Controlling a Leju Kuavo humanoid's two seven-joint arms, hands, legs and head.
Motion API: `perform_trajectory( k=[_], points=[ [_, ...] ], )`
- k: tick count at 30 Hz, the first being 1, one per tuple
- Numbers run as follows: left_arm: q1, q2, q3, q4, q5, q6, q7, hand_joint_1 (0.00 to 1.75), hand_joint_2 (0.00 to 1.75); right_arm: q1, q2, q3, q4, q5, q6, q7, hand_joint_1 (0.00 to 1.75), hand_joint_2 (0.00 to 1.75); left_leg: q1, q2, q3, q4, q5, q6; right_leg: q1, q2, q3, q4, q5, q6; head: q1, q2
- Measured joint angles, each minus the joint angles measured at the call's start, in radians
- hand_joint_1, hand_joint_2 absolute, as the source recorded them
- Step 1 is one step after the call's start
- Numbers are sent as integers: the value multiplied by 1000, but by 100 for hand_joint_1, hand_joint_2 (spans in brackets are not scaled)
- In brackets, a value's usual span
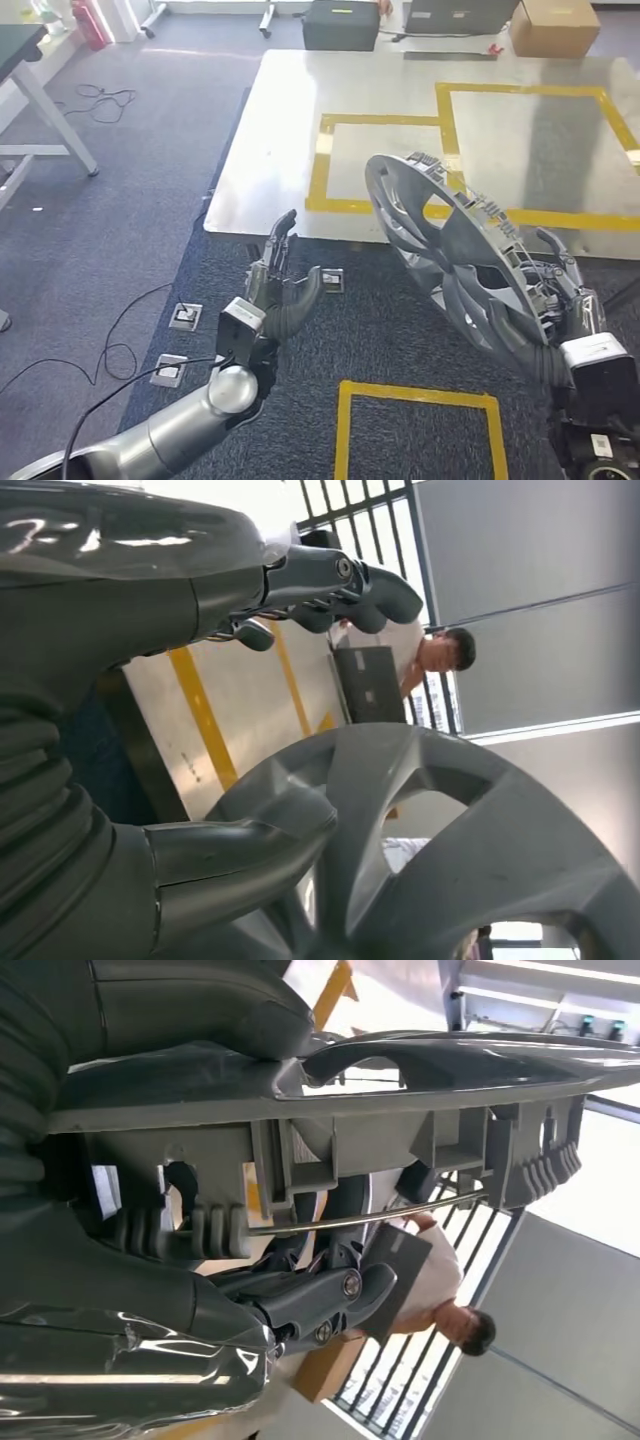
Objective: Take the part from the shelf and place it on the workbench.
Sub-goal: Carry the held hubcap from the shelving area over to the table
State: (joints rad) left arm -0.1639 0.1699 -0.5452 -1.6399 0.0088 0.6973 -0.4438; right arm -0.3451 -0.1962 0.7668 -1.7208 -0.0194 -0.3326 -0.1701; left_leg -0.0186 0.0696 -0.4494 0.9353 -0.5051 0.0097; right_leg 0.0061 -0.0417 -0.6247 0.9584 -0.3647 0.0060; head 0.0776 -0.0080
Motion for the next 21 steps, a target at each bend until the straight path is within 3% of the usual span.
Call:
perform_trajectory(
  k=[2, 3, 4, 6, 8, 9, 10, 12, 13, 14, 16, 18, 20, 21],
  points=[
    [-1, 0, 0, -2, -6, 0, 0, 0, 175, 0, 0, 0, 0, 0, 1, -1, 175, 175, 3, -15, -17, 46, 4, -9, -6, 22, 15, -9, -4, -10, -6, 0],
    [0, 0, 0, -3, -9, 0, 0, 0, 175, 0, 0, 0, 0, -1, 1, -1, 175, 175, 7, -30, -47, 96, 2, -14, -9, 33, 25, -13, -8, -15, -9, 0],
    [2, 0, 0, -4, -12, 0, 1, 0, 175, 0, 0, 0, 0, -2, 1, -1, 175, 175, 12, -48, -90, 159, -8, -18, -11, 43, 33, -16, -13, -18, -14, 0],
    [9, 0, 0, -4, -15, 0, 2, 0, 175, 0, 0, 0, 0, -3, 1, -1, 175, 175, 19, -63, -183, 274, -62, -25, -15, 65, 49, -19, -28, -20, -24, 0],
    [15, 0, 0, -4, -16, 0, 3, 0, 175, 2, 0, 1, 1, -3, 1, 0, 175, 175, 25, -65, -239, 296, -103, -33, -18, 88, 73, -20, -48, -17, -30, 0],
    [17, 1, 0, -4, -17, 0, 3, 0, 175, 3, 0, 1, 2, -3, 1, 0, 175, 175, 29, -66, -245, 263, -90, -37, -20, 100, 88, -20, -60, -14, -32, 0],
    [18, 1, 0, -4, -17, 0, 4, 0, 175, 3, 0, 1, 2, -3, 1, 0, 175, 175, 33, -72, -242, 206, -48, -40, -22, 110, 104, -20, -72, -10, -35, 0],
    [22, 2, 0, -4, -19, 0, 4, 0, 175, 3, 0, 2, 3, -3, 1, 0, 175, 175, 40, -98, -228, 79, 78, -40, -24, 132, 127, -16, -96, 1, -40, 0],
    [24, 2, -1, -5, -21, 0, 5, 0, 175, 3, 0, 2, 2, -3, 1, -1, 175, 175, 39, -110, -222, 40, 123, -37, -25, 141, 131, -16, -110, 8, -42, 0],
    [26, 1, -1, -6, -22, 0, 6, 0, 175, 4, 0, 1, 2, -2, 0, -1, 175, 175, 38, -116, -218, 21, 146, -31, -25, 150, 137, -12, -118, 15, -43, 0],
    [22, 0, -1, -10, -25, 0, 6, 0, 175, 7, 0, 0, 0, 2, 1, -3, 175, 175, 34, -105, -199, 19, 140, -13, -27, 152, 149, -11, -132, 27, -46, 0],
    [16, -3, -1, -13, -26, 0, 4, 0, 175, 11, 0, -2, 0, 6, 3, -6, 175, 175, 31, -90, -173, 17, 127, 4, -25, 110, 139, 32, -144, 33, -47, 0],
    [17, -7, -1, -13, -25, 0, 3, 0, 175, 14, 0, -4, 0, 12, 5, -9, 175, 175, 27, -76, -147, 16, 108, 16, -23, 63, 71, 152, -173, 38, -47, 0],
    [17, -8, -1, -13, -23, -1, 2, 0, 175, 16, 0, -5, 0, 15, 5, -11, 175, 175, 25, -68, -135, 17, 98, 19, -22, 54, 23, 221, -196, 39, -47, 0]
  ],
)
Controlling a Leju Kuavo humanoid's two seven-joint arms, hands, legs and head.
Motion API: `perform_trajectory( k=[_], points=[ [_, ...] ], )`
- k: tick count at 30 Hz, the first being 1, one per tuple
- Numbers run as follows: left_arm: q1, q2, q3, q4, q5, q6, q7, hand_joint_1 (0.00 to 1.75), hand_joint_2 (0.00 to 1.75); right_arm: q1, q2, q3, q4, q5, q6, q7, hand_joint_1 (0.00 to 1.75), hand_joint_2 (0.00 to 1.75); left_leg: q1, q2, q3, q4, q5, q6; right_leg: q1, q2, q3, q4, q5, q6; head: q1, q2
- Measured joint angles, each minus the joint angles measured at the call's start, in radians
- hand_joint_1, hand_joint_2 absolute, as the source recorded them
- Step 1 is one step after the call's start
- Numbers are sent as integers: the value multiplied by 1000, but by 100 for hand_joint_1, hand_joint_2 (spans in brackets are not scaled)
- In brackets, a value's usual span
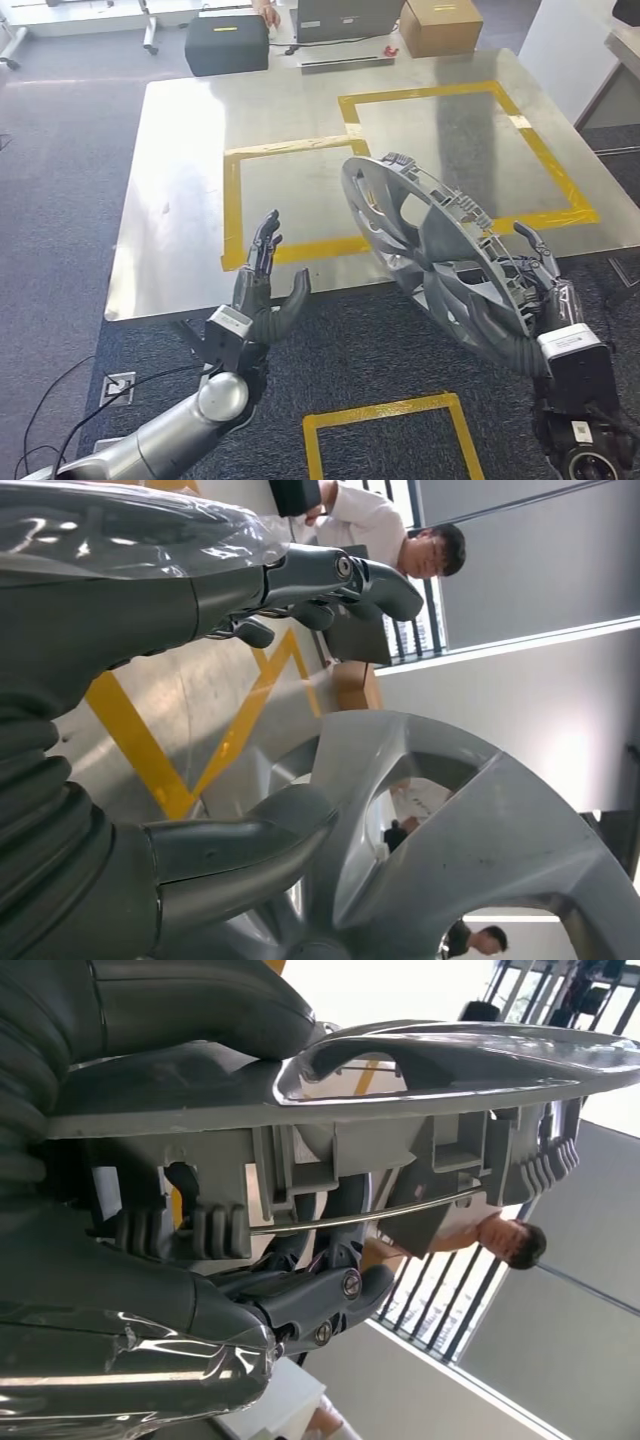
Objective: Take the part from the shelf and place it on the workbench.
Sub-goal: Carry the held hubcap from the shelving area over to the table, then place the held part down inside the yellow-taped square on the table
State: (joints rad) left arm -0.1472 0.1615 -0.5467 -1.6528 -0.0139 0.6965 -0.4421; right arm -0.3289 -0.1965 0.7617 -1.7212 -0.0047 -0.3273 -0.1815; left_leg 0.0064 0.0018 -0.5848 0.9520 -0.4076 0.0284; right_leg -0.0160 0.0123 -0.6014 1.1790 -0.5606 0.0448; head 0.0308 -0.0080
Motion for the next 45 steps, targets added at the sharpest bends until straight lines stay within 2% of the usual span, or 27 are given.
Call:
perform_trajectory(
  k=[2, 3, 4, 7, 8, 9, 11, 12, 14, 16, 18, 19, 22, 23, 24, 26, 28, 30, 31, 32, 33, 34, 36, 38, 40, 43, 45],
  points=[
    [0, -1, 0, 0, 6, -2, -3, 0, 175, 4, 0, -4, -1, 8, -1, -2, 175, 175, -4, 16, 30, 0, -26, 3, 1, -3, -74, 74, -41, 0, 0, 0],
    [-1, -2, 0, 0, 10, -3, -5, 0, 175, 5, 0, -6, -2, 11, -1, -2, 175, 175, -6, 23, 49, 0, -40, 4, 3, -4, -87, 60, -41, -4, 0, 0],
    [-1, -3, 0, 0, 12, -4, -7, 0, 175, 5, 0, -9, -5, 15, -2, -2, 175, 175, -8, 30, 69, -1, -55, 4, 8, -8, -87, 17, -18, -12, 0, 0],
    [-1, -6, 0, 2, 17, -6, -13, 0, 175, 4, 0, -18, -16, 26, -9, 0, 175, 175, -15, 50, 119, -4, -98, -2, 35, -49, -59, -170, 156, -47, 1, 0],
    [-1, -6, 0, 2, 19, -6, -15, 0, 175, 4, -1, -20, -22, 30, -12, 1, 175, 175, -18, 57, 130, -6, -108, -7, 42, -56, -51, -203, 194, -55, 1, 0],
    [-1, -7, -1, 3, 20, -6, -17, 0, 175, 3, -1, -23, -29, 35, -17, 3, 175, 175, -20, 61, 139, -7, -113, -11, 43, -52, -46, -214, 203, -58, 0, 0],
    [-7, -7, -1, 4, 21, -7, -20, 0, 175, 1, -2, -28, -48, 43, -23, 8, 175, 175, -20, 61, 141, 8, -110, -20, 37, -31, -23, -225, 198, -64, -2, 0],
    [-10, -8, -1, 4, 21, -7, -21, 0, 175, 0, -2, -31, -56, 46, -25, 11, 175, 175, -19, 50, 124, 44, -102, -24, 32, -21, -9, -235, 196, -66, -3, 0],
    [-10, -8, -1, 5, 22, -7, -22, 0, 175, -3, -2, -32, -67, 50, -26, 13, 175, 175, -12, 19, 46, 164, -106, -32, 23, -2, 20, -257, 191, -70, -9, 0],
    [-7, -7, -1, 7, 24, -7, -23, 0, 175, -5, -2, -32, -76, 51, -27, 14, 175, 175, -5, 3, -48, 266, -159, -43, 18, 19, 40, -267, 178, -70, -15, 0],
    [-6, -6, -2, 9, 24, -9, -23, 0, 175, -5, -2, -32, -80, 54, -28, 14, 175, 175, 4, 2, -97, 268, -198, -52, 14, 42, 64, -268, 158, -64, -17, 0],
    [-6, -5, -2, 9, 24, -10, -23, 0, 175, -5, -2, -32, -82, 56, -29, 14, 175, 175, 9, 0, -102, 231, -183, -56, 12, 53, 78, -268, 146, -61, -19, 0],
    [-4, -4, -2, 12, 25, -14, -23, 0, 175, -9, -2, -32, -88, 61, -28, 16, 175, 175, 25, -30, -82, 47, -9, -70, 7, 85, 111, -256, 108, -43, -22, 0],
    [-3, -4, -2, 13, 24, -15, -24, 0, 175, -14, -2, -32, -90, 62, -28, 17, 175, 175, 26, -40, -77, 12, 35, -67, 7, 95, 113, -251, 95, -35, -22, 0],
    [-2, -4, -2, 14, 24, -15, -25, 0, 175, -17, -2, -33, -91, 62, -27, 18, 175, 175, 25, -41, -75, -1, 50, -59, 6, 103, 115, -245, 86, -28, -23, 0],
    [-7, -5, -2, 14, 24, -16, -28, 0, 175, -22, -2, -36, -92, 63, -25, 19, 175, 175, 21, -27, -61, 3, 43, -37, 4, 99, 114, -235, 75, -18, -24, 0],
    [-12, -6, -2, 14, 24, -17, -31, 0, 175, -27, -2, -38, -92, 64, -23, 19, 175, 175, 19, -15, -39, 2, 32, -22, 5, 55, 90, -174, 60, -10, -24, 0],
    [-13, -7, -2, 15, 24, -17, -33, 0, 175, -34, -2, -38, -91, 64, -20, 17, 175, 175, 15, -5, -18, 2, 18, -13, 6, 9, 15, -43, 18, -3, -24, 0],
    [-13, -7, -2, 15, 23, -17, -35, 0, 175, -37, -2, -38, -90, 64, -19, 16, 175, 175, 13, -1, -10, 2, 10, -11, 6, 2, -28, 20, -9, -2, -24, 0],
    [-13, -8, -2, 15, 22, -17, -36, 0, 175, -38, -2, -37, -89, 65, -17, 15, 175, 175, 11, 2, 0, 2, 1, -10, 5, -2, -63, 61, -29, -1, -24, 0],
    [-13, -9, -2, 16, 22, -17, -37, 0, 175, -38, -2, -37, -86, 67, -16, 14, 175, 175, 11, 3, 11, 2, -8, -10, 6, -3, -82, 66, -31, -3, -24, 0],
    [-13, -10, -2, 17, 21, -17, -38, 0, 175, -38, -2, -37, -84, 69, -15, 14, 175, 175, 10, 3, 23, 2, -17, -10, 6, -4, -82, 34, -7, -5, -24, 0],
    [-13, -12, -2, 17, 20, -17, -39, 0, 175, -39, -2, -37, -80, 71, -14, 14, 175, 175, 9, 3, 47, 1, -36, -13, 10, -10, -54, -101, 103, -15, -23, 0],
    [-12, -13, -2, 19, 19, -17, -40, 0, 175, -42, -2, -37, -76, 73, -13, 14, 175, 175, 7, 2, 58, 0, -48, -22, 17, -17, -28, -206, 178, -25, -22, 0],
    [-12, -13, -2, 21, 16, -17, -41, 0, 175, -47, -1, -35, -72, 76, -8, 17, 175, 175, 3, 2, 58, 0, -55, -30, 20, -15, -19, -228, 187, -30, -22, 0],
    [-15, -13, -3, 23, 14, -17, -47, 0, 175, -56, 0, -32, -61, 78, 15, 34, 175, 175, 0, 4, 56, -3, -56, -27, 15, -3, -17, -228, 196, -18, -28, 0],
    [-18, -13, -3, 24, 14, -19, -50, 0, 175, -66, 0, -27, -49, 72, 31, 49, 175, 175, 0, 5, 58, -6, -52, -27, 15, 2, -18, -229, 193, -18, -31, 0]
  ],
)
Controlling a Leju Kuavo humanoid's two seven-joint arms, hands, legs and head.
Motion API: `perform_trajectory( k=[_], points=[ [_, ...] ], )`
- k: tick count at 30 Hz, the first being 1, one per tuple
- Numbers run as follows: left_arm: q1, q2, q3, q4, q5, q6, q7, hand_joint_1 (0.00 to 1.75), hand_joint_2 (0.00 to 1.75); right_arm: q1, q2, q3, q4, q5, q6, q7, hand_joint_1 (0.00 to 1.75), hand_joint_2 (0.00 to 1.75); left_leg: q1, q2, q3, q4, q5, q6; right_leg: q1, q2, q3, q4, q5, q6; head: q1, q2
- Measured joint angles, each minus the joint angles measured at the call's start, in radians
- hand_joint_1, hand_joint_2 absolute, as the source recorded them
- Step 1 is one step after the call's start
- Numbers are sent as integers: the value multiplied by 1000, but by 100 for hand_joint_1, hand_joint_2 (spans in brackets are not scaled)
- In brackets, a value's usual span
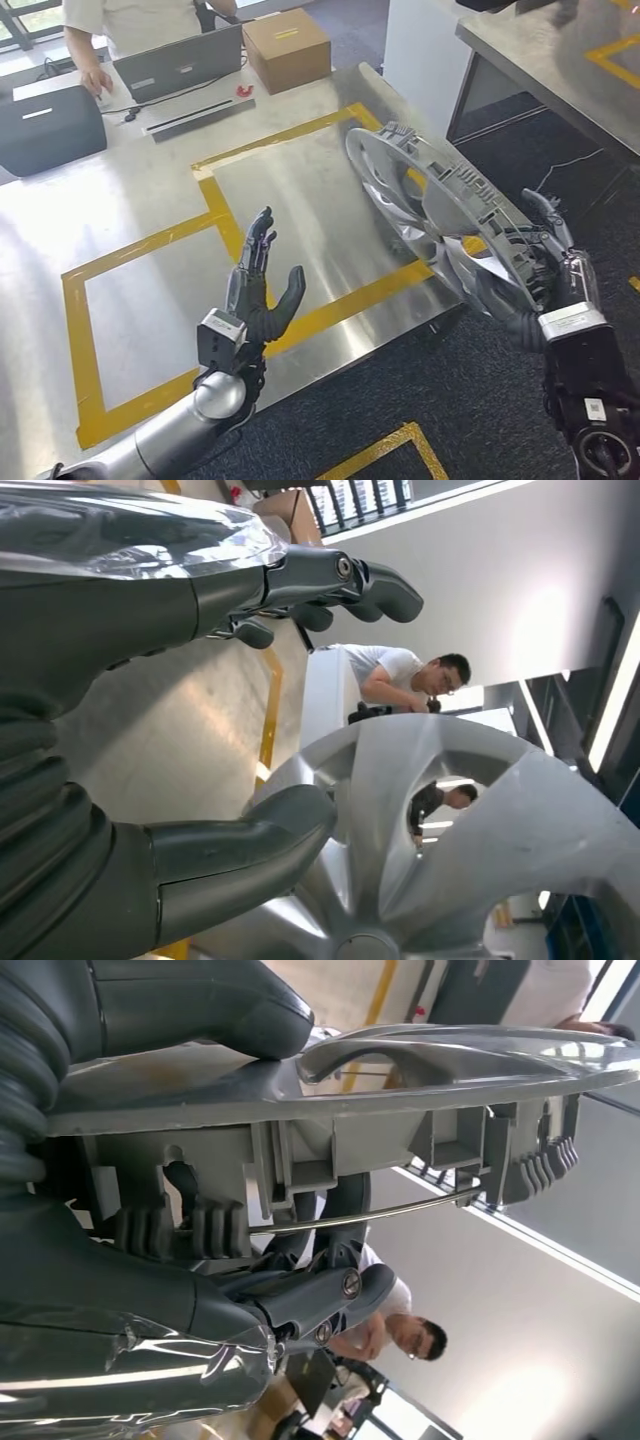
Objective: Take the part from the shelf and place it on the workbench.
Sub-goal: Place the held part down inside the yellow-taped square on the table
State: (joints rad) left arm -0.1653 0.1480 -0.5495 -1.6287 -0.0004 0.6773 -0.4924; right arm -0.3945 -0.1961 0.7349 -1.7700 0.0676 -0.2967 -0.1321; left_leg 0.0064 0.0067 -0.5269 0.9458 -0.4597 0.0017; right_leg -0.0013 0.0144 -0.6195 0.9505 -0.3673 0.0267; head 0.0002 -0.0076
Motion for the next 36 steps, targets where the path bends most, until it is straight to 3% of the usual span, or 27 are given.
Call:
perform_trajectory(
  k=[6, 13, 26, 36],
  points=[
    [-15, -4, 0, 7, 3, -7, -3, 0, 175, -31, 0, 20, 40, -22, 22, 27, 175, 175, 0, 0, 8, -21, -2, 3, 1, 2, -2, -1, -5, -9, -3, 0],
    [-32, -13, 0, 20, 10, -13, -7, 0, 175, -86, 13, 61, 114, -24, 72, 23, 175, 175, 0, 1, 8, -23, 3, -10, 1, 1, -2, -1, 1, -18, -2, 0],
    [-58, -23, -23, 43, 25, -16, -12, 0, 175, -229, 77, 133, 300, -33, 110, -3, 175, 175, -3, 1, 11, -20, 5, -12, -1, -1, 3, -3, 4, -19, -2, 0],
    [-64, -25, -25, 51, 28, -17, -15, 0, 175, -264, 102, 154, 368, -35, 108, -9, 175, 175, -4, 1, 12, -20, 5, -12, -2, 0, 4, -3, 4, -19, -2, 0]
  ],
)
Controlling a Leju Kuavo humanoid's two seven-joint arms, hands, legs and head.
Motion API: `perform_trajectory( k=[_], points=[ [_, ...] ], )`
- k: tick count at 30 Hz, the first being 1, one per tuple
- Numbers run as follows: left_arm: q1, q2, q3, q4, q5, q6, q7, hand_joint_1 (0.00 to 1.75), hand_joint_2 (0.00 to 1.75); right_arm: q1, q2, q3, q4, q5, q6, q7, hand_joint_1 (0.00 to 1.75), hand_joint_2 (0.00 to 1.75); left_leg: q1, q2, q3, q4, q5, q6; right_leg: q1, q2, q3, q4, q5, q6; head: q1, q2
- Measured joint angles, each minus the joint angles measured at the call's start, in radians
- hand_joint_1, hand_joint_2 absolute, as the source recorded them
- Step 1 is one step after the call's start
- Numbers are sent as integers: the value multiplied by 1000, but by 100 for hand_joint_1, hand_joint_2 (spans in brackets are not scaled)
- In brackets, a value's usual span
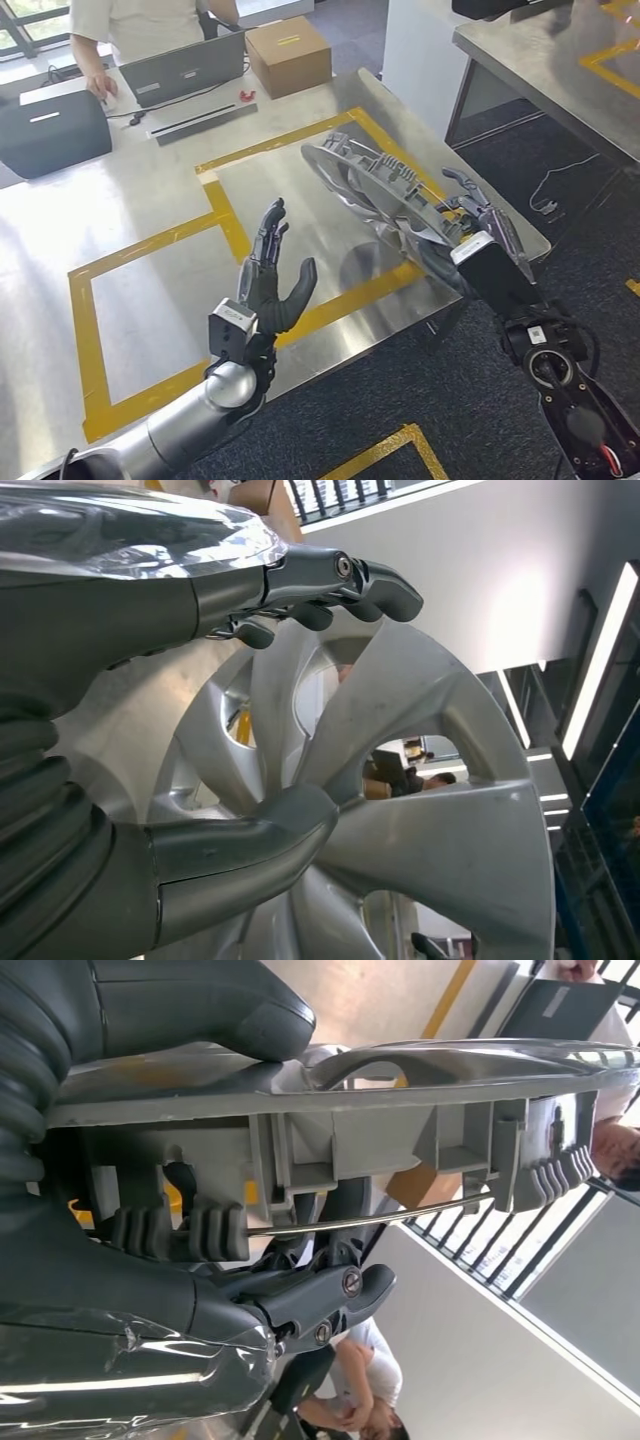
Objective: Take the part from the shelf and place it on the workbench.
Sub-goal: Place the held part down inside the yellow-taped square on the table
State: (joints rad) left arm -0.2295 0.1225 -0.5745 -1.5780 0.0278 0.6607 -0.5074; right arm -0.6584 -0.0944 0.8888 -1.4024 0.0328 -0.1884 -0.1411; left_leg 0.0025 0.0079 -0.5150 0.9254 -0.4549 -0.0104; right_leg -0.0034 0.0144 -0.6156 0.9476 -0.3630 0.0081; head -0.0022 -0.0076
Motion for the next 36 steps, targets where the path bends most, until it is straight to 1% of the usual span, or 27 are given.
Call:
perform_trajectory(
  k=[13, 18, 24, 26, 28, 29, 30, 32, 34, 36],
  points=[
    [-5, -1, -4, 3, 7, -4, -6, 0, 175, -8, 10, 13, 36, 11, -6, -7, 175, 175, 0, 0, 2, 0, 0, 0, 0, 0, 2, 0, 0, 0, 0, 0],
    [-29, -7, -21, 15, 31, -1, -26, 0, 175, -64, 46, 32, 123, 32, -1, -49, 175, 175, 0, 0, 2, 0, 0, 0, 0, 0, 2, 0, 1, 0, 0, 0],
    [-41, -15, -37, 25, 41, -2, -39, 0, 175, -132, 127, 77, 303, 94, -7, -101, 175, 175, 0, 1, 3, 0, 0, 0, 0, 0, 3, 0, 1, 0, 0, 0],
    [-48, -20, -44, 28, 53, -18, -47, 0, 175, -163, 170, 98, 383, 185, -47, -98, 175, 175, 0, 1, 2, 0, 1, 0, 0, 0, 2, 0, 1, 0, 0, 0],
    [-63, -31, -53, 36, 68, -40, -60, 0, 175, -217, 228, 130, 488, 313, -87, -77, 175, 175, 0, 1, 2, 0, 1, -1, 0, 1, 2, 1, 1, 0, -1, 0],
    [-71, -37, -58, 40, 75, -47, -66, 0, 175, -241, 255, 145, 536, 361, -91, -67, 175, 175, 0, 1, 2, 0, 1, -1, 0, 1, 2, 0, 1, -1, -1, 0],
    [-77, -43, -63, 45, 81, -53, -73, 0, 175, -260, 278, 158, 575, 391, -79, -59, 175, 175, 0, 1, 2, 0, 2, -1, 0, 1, 2, 0, 1, 0, -1, 0],
    [-81, -50, -68, 55, 94, -59, -85, 0, 175, -282, 312, 175, 632, 418, -26, -46, 175, 175, 0, 0, 2, 0, 2, 0, 0, 0, 2, 0, 1, 0, -1, 0],
    [-80, -51, -69, 68, 104, -61, -91, 0, 175, -297, 337, 188, 685, 433, 33, -35, 175, 175, 0, 0, 2, 0, 2, 0, 0, 0, 2, 0, 1, 0, -1, 0],
    [-76, -51, -69, 82, 110, -61, -95, 0, 175, -305, 357, 197, 730, 442, 65, -33, 175, 175, 0, 1, 2, 0, 2, -1, 0, 0, 2, 0, 1, 0, -1, 0]
  ],
)
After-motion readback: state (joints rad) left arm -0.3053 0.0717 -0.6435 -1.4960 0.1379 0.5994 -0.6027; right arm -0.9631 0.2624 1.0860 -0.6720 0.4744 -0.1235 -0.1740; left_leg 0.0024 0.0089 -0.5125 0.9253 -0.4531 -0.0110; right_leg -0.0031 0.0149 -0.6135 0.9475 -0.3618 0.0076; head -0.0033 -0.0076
